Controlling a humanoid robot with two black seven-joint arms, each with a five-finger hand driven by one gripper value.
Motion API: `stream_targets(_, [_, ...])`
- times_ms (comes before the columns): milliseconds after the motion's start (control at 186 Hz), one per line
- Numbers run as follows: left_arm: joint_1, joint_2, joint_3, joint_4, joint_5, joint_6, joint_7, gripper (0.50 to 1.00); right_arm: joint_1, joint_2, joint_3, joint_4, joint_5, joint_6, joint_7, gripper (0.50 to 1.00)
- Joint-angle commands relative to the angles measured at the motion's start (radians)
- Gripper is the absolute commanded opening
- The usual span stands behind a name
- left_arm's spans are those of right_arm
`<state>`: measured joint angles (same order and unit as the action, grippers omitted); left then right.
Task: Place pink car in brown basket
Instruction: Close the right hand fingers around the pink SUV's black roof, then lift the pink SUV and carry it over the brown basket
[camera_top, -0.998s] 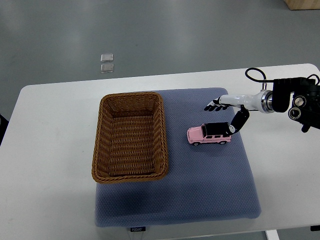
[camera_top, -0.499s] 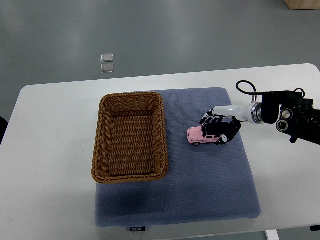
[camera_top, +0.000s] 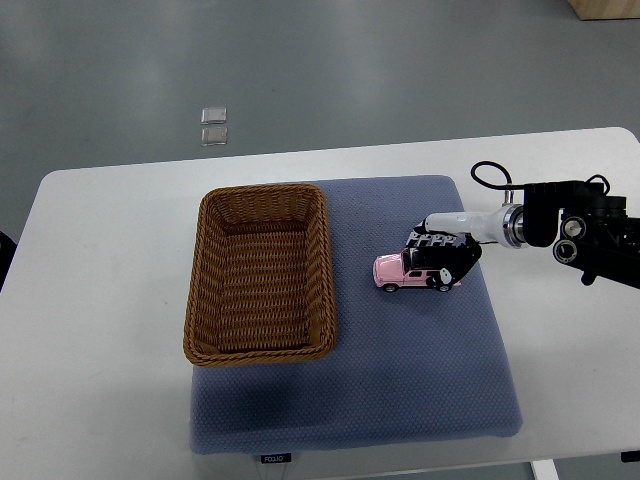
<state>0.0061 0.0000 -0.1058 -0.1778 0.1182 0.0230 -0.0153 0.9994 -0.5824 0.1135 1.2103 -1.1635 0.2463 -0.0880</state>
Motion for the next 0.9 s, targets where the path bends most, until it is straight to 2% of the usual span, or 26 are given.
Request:
stream_targets(0, [0.000,0.000,0.000,0.000,0.000,0.000,0.000,1.000,0.021,-0.014,0.005,0.000,0.007,0.001,0.002,0.500])
stream_targets(209, [0.000,0.000,0.000,0.000,0.000,0.000,0.000,1.000,0.105,-0.057,0.014,-0.011,0.030,0.001,0.004,0.500])
stream_targets(413, [0.000,0.000,0.000,0.001,0.000,0.000,0.000,1.000,0.203,-0.031,0.015,-0.028,0.085,-0.004,0.005,0.500])
stream_targets(628, [0.000,0.000,0.000,0.000,0.000,0.000,0.000,1.000,0.275,0.098,0.017,-0.028,0.107,-0.010,0.005,0.500])
stream_targets(896, [0.000,0.000,0.000,0.000,0.000,0.000,0.000,1.000,0.280,0.286,0.017,-0.031,0.116,-0.018,0.007,0.500])
